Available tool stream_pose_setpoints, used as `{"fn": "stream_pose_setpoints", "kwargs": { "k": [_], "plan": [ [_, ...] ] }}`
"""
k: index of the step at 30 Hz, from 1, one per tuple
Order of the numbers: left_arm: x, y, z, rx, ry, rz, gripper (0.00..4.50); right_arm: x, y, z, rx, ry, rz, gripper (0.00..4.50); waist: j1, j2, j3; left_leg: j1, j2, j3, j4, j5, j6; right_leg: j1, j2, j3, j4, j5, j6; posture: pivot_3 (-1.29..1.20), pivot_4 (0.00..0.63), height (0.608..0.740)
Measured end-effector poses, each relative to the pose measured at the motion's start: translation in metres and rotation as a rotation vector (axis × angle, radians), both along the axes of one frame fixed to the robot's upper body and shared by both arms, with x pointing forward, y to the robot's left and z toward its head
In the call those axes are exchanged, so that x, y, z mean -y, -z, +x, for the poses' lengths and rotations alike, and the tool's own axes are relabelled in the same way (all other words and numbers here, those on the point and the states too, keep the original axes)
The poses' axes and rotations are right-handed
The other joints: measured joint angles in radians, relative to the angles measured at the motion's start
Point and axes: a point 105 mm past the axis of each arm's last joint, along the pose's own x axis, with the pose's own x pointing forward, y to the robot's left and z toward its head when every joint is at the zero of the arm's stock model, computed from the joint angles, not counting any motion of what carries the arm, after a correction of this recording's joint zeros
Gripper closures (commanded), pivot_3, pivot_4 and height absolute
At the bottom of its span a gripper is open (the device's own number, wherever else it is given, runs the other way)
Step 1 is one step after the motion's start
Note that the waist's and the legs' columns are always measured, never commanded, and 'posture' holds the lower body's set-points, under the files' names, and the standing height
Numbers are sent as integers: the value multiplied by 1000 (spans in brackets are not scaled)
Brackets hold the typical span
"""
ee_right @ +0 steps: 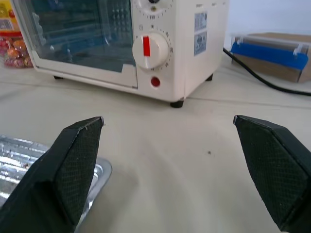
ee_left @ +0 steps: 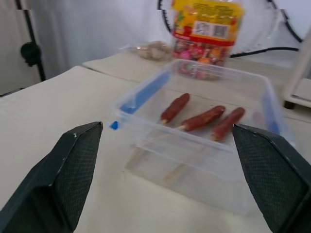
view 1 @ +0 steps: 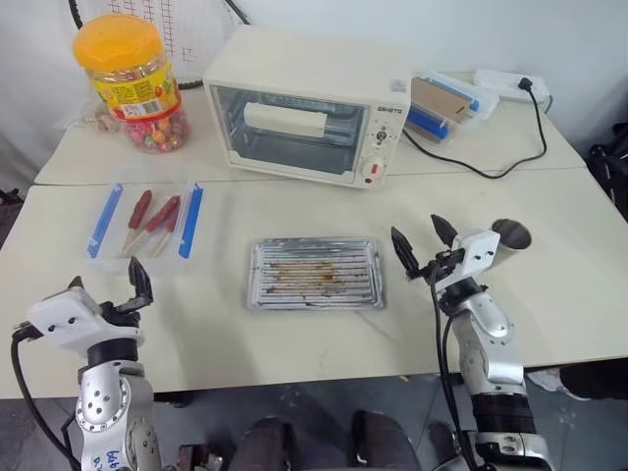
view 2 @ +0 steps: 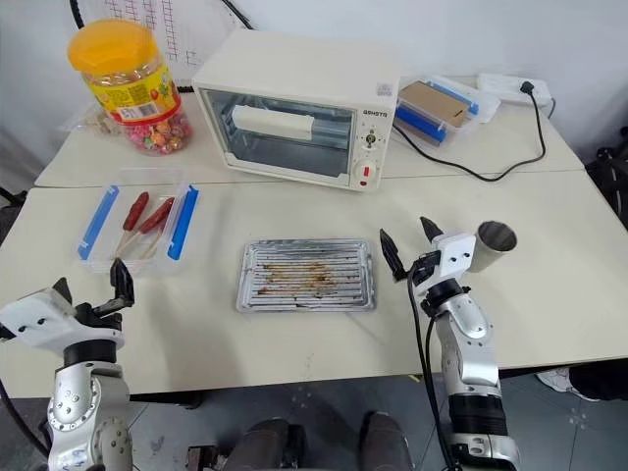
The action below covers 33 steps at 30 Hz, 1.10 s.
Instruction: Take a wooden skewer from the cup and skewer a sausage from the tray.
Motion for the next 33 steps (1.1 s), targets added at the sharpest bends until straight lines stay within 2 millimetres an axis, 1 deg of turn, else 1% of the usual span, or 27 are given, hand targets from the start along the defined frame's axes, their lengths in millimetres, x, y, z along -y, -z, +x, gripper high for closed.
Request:
{"fn": "stream_pose_setpoints", "kwargs": {
  "k": [4, 7, 9, 12, 13, 15, 18, 21, 23, 28, 31, 33],
  "plan": [
    [-1, 12, -8, -82, 26, 29, 11, 6, 3, -6, -11, 3, -31, 0, 1, 0, 0, 0, 0, 0, 0, 0, 0, 0, 0, 0, 0, 0, 0, 0, 150, 740],
    [5, 21, -12, -121, 53, 32, 11, 8, 9, -13, -29, 10, -34, 0, 3, 0, 0, -1, 0, 0, 0, 0, 0, 0, 0, 0, -1, 0, 0, 0, 150, 740],
    [13, 19, -13, -113, 78, 36, 11, 9, 10, -19, -32, 10, -43, 0, 4, 0, 0, -1, 0, 0, 0, 0, 0, 0, 0, 0, -2, 0, 0, 0, 150, 740],
    [16, 14, -13, -98, 90, 41, 11, 11, 11, -26, -37, 9, -59, 0, 2, 0, 0, 0, 0, 0, 0, 0, 0, 0, 0, 1, -1, 0, 0, 0, 150, 740],
    [18, 14, -14, -100, 103, 45, 11, 11, 13, -32, -42, 7, -61, 0, 2, 0, 0, 0, 0, 0, -1, 0, 0, 0, 0, 1, -2, 0, 0, 0, 150, 740],
    [20, 19, -16, -124, 125, 51, 11, 8, 22, -43, -71, -6, -72, 0, 2, 0, 0, 0, 0, 0, -1, 0, 0, 0, 0, 1, -2, 0, 0, 0, 150, 740],
    [21, 28, -19, -171, 163, 72, 11, 9, 38, -52, -123, -3, -87, 0, 2, 0, 0, 0, 0, 1, -1, 0, 0, 0, 0, 2, -3, 0, 0, 0, 150, 740],
    [21, 38, -20, -214, 207, 87, 11, 11, 42, -54, -131, 15, -97, 0, 1, 0, 0, 0, 0, 1, 0, 0, 0, 0, 0, 2, -2, 0, 0, 0, 150, 740],
    [24, 43, -18, -230, 268, 111, 11, 13, 39, -54, -115, 27, -98, 0, 2, 0, 0, 0, 0, 1, -1, 0, 0, 0, 0, 2, -2, 0, 0, 0, 150, 740],
    [36, 37, -11, -196, 378, 165, 11, 18, 42, -58, -116, 59, -80, 0, 2, 0, 0, 0, 0, 1, -1, -1, 0, 0, 0, 2, -2, 0, 0, 0, 150, 740],
    [37, 38, -7, -187, 395, 166, 11, 24, 41, -58, -116, 87, -71, 0, 1, 0, 0, 0, 0, 1, -1, -1, 0, 0, 0, 2, -2, 0, 0, 0, 150, 740],
    [37, 39, -5, -187, 398, 161, 11, 29, 40, -57, -114, 112, -35, 0, 1, 0, 0, 0, 0, 1, -1, -1, 0, 0, 0, 2, -2, 0, 0, 0, 150, 740]
  ]
}}
